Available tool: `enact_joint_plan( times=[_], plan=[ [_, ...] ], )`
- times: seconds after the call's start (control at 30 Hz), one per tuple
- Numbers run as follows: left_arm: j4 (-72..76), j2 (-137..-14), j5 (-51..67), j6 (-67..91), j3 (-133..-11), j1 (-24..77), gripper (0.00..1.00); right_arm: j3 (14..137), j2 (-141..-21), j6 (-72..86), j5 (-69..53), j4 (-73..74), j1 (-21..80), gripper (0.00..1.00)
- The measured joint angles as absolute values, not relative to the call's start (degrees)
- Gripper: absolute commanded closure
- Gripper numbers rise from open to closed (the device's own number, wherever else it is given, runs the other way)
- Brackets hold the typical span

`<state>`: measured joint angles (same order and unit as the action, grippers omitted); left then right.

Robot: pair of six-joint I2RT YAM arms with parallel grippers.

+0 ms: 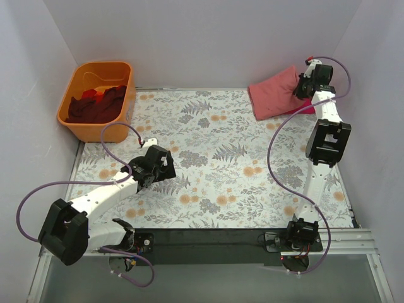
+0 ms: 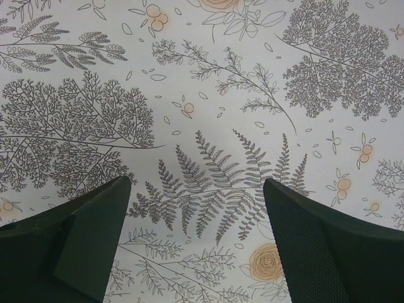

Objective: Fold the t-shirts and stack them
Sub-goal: Neatly place the folded tshirt to the corner

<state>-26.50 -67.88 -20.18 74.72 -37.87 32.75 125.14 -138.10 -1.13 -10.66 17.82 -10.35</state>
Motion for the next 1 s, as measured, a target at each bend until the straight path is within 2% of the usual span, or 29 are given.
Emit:
enact_joint_plan(
  times=[1.0],
  plan=[
    [-26.5,-68.9,-20.1,74.4,-37.8,34.3,0.16,125.2,-135.9,-1.2,-12.3,14.9,-15.2,0.95]
  ],
)
